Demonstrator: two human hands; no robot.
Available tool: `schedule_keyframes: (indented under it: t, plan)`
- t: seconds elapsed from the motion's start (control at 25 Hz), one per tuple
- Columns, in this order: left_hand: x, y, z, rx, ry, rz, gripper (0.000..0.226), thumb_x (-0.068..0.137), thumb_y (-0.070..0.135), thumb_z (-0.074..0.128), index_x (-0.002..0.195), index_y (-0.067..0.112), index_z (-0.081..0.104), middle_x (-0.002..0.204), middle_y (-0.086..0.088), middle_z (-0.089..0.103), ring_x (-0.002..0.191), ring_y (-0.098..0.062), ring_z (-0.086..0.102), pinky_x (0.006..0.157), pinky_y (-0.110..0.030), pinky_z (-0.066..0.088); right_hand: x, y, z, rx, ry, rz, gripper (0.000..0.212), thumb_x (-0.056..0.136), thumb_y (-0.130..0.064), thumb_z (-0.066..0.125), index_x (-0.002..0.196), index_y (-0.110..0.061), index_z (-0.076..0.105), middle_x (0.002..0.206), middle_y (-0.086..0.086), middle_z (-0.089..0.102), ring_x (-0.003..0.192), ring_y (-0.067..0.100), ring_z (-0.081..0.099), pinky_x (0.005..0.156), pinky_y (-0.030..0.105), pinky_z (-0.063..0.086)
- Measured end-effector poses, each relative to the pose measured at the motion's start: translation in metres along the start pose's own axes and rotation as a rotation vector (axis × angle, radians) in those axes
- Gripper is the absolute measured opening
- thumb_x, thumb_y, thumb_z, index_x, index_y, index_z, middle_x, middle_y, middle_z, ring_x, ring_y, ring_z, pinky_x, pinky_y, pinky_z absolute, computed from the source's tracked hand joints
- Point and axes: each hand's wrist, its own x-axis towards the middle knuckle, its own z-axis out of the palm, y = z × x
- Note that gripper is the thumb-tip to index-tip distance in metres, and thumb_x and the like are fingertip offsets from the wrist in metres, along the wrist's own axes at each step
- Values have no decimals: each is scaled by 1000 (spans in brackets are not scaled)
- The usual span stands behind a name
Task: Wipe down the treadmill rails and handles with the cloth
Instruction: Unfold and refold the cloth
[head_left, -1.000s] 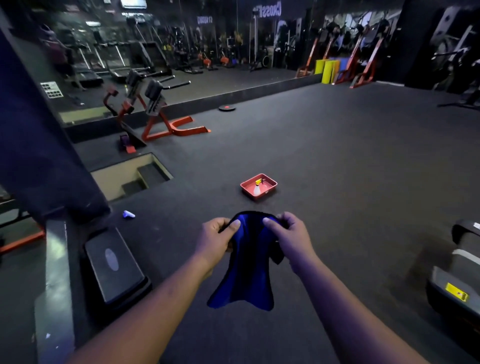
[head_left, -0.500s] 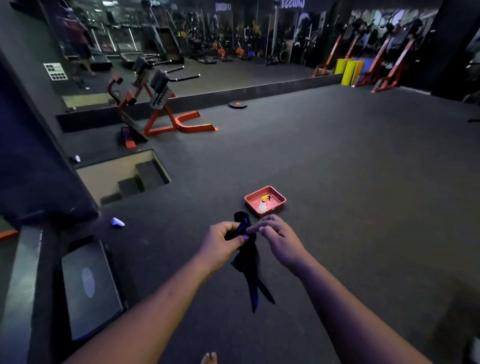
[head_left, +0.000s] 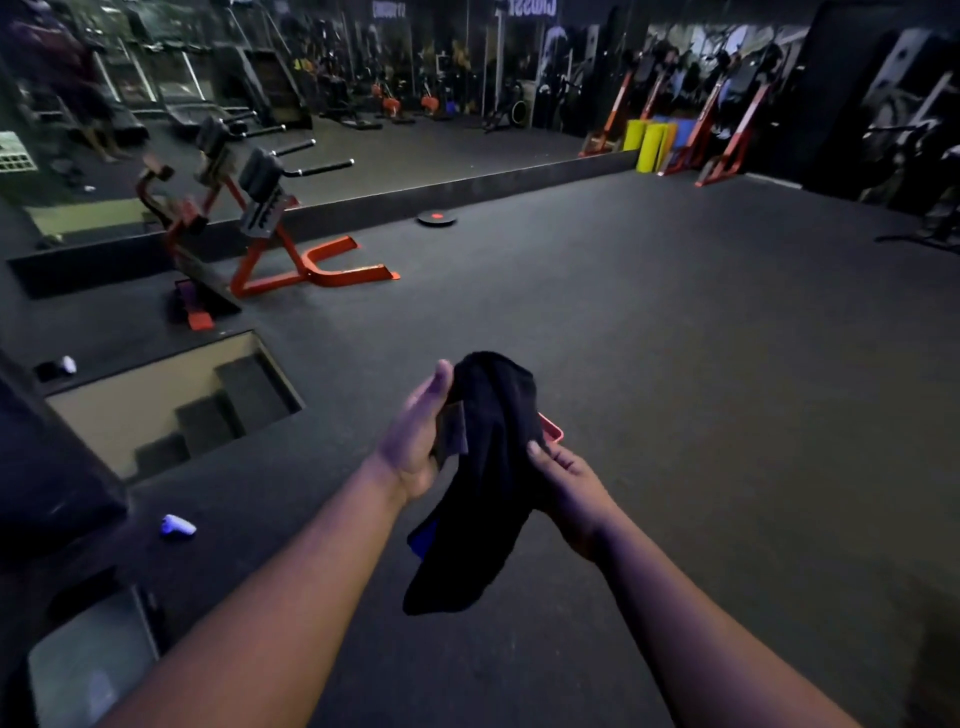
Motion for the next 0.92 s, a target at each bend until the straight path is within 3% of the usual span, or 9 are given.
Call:
schedule_keyframes:
  t: [0.12, 0.28, 0.44, 0.52, 0.6, 0.64, 0.68, 0.8, 0.92]
  plan:
    - [38, -45, -42, 253, -82, -323, 81, 73, 68, 69, 135, 17, 57, 128, -4, 68, 121, -22, 63, 106, -42, 46, 59, -26, 4, 156, 122, -80, 27, 96, -28, 61, 114, -10, 69, 113, 13, 73, 103, 26, 69, 86, 34, 56]
    - [124, -90, -46, 288, 87, -339, 35, 91, 22, 70, 123, 7, 65, 113, -10, 74, 105, -27, 70, 83, -30, 57, 146, -26, -48, 41, 152, 14, 23, 88, -21, 72, 109, -18, 64, 109, 8, 72, 95, 18, 67, 74, 28, 54]
    - [249, -109, -56, 436, 228, -419, 25, 87, 11, 74, 111, 2, 70, 104, -12, 76, 92, -23, 72, 72, -26, 55, 237, -5, -125, -338, 129, 243, 47, 84, -3, 75, 120, -20, 50, 93, 0, 68, 77, 10, 64, 57, 26, 49]
    - [299, -118, -63, 517, 307, -524, 49, 78, 12, 83, 120, 2, 59, 114, -17, 71, 93, -21, 70, 69, -28, 56, 277, 4, -151, -372, 220, 269, 51, 82, -7, 77, 121, -17, 45, 98, 8, 67, 80, 13, 65, 61, 31, 54]
    - [341, -122, -67, 577, 292, -571, 105, 62, 18, 93, 146, 20, 30, 132, -11, 60, 114, -24, 62, 91, -37, 55, 313, 3, -171, -375, 295, 239, 53, 81, -7, 79, 120, -17, 44, 101, 9, 65, 81, 10, 63, 69, 25, 55]
    - [365, -125, -70, 667, 210, -565, 121, 58, 19, 94, 153, 28, 20, 138, -5, 54, 122, -24, 57, 101, -41, 50, 331, -1, -180, -416, 288, 231, 54, 79, -8, 80, 119, -18, 45, 101, 5, 63, 85, 8, 62, 71, 19, 52]
    - [388, -127, -71, 818, 117, -537, 120, 59, 17, 93, 154, 29, 21, 139, 0, 51, 127, -23, 54, 106, -40, 46, 351, -4, -191, -493, 262, 222, 57, 76, -9, 83, 120, -19, 49, 104, 1, 63, 92, 8, 61, 76, 16, 50]
    - [458, -125, -69, 1428, -53, -398, 65, 76, 24, 80, 135, 36, 54, 130, 5, 62, 120, -22, 59, 99, -37, 50, 415, -6, -220, -904, 141, 240, 57, 68, -14, 84, 118, -24, 59, 119, -3, 62, 110, 14, 59, 94, 27, 48]
    - [532, -133, -78, 1744, -138, -323, 31, 86, 37, 68, 117, 34, 65, 122, 3, 57, 117, -20, 54, 94, -39, 49, 485, -7, -246, -1219, 107, 219, 37, 77, -21, 70, 112, -30, 61, 114, -4, 60, 109, 19, 60, 86, 34, 50]
